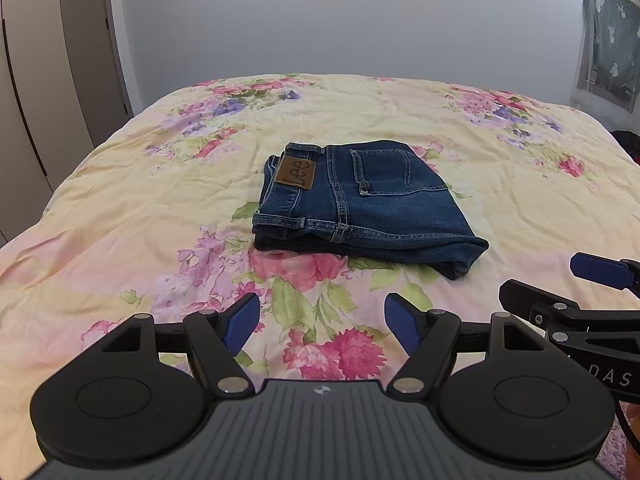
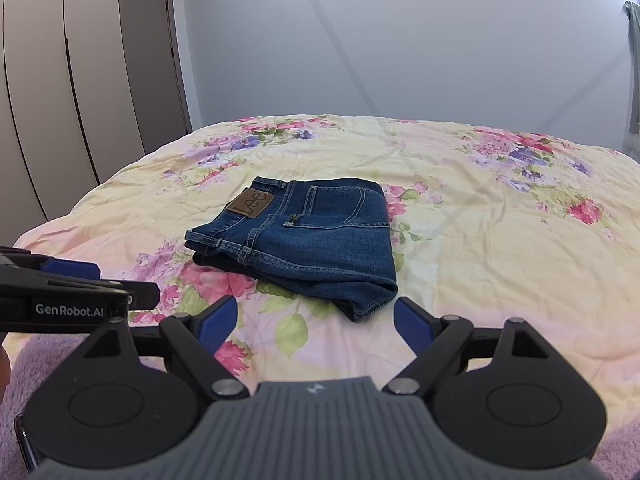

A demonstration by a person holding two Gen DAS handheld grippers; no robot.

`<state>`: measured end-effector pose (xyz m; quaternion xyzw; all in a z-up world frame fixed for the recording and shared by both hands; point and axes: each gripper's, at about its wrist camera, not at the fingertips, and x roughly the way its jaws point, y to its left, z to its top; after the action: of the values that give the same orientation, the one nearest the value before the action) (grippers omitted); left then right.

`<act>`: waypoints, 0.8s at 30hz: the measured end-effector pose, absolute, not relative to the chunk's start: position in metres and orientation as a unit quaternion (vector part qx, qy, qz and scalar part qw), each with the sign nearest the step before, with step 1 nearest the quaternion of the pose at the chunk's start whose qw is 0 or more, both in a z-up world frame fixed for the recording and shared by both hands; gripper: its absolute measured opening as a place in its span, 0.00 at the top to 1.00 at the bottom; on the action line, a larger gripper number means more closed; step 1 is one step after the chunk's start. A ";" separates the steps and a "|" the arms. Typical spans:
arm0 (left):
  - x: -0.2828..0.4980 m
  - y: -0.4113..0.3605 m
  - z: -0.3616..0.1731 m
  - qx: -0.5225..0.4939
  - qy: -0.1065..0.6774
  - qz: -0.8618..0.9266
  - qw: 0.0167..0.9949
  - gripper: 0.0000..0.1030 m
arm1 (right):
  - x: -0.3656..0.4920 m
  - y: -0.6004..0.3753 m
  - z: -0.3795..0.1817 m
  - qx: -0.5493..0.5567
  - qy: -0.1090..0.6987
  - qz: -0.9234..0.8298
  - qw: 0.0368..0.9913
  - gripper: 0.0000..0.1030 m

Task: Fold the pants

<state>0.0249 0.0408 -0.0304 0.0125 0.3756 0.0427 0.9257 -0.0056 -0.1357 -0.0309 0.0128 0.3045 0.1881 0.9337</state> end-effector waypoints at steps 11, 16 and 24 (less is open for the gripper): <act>0.022 0.042 -0.029 0.008 0.372 0.047 0.927 0.19 | -0.007 -0.136 -0.031 0.012 0.305 0.188 0.934 0.21; 0.021 0.043 -0.028 -0.004 0.371 0.045 0.928 0.19 | -0.008 -0.134 -0.032 0.014 0.307 0.187 0.933 0.21; 0.021 0.042 -0.028 0.002 0.371 0.059 0.927 0.19 | -0.007 -0.135 -0.033 0.014 0.309 0.187 0.933 0.21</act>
<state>0.0209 0.0417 -0.0284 0.0021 0.3706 0.0587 0.9269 -0.0073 -0.1352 -0.0331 0.0137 0.3086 0.1866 0.9326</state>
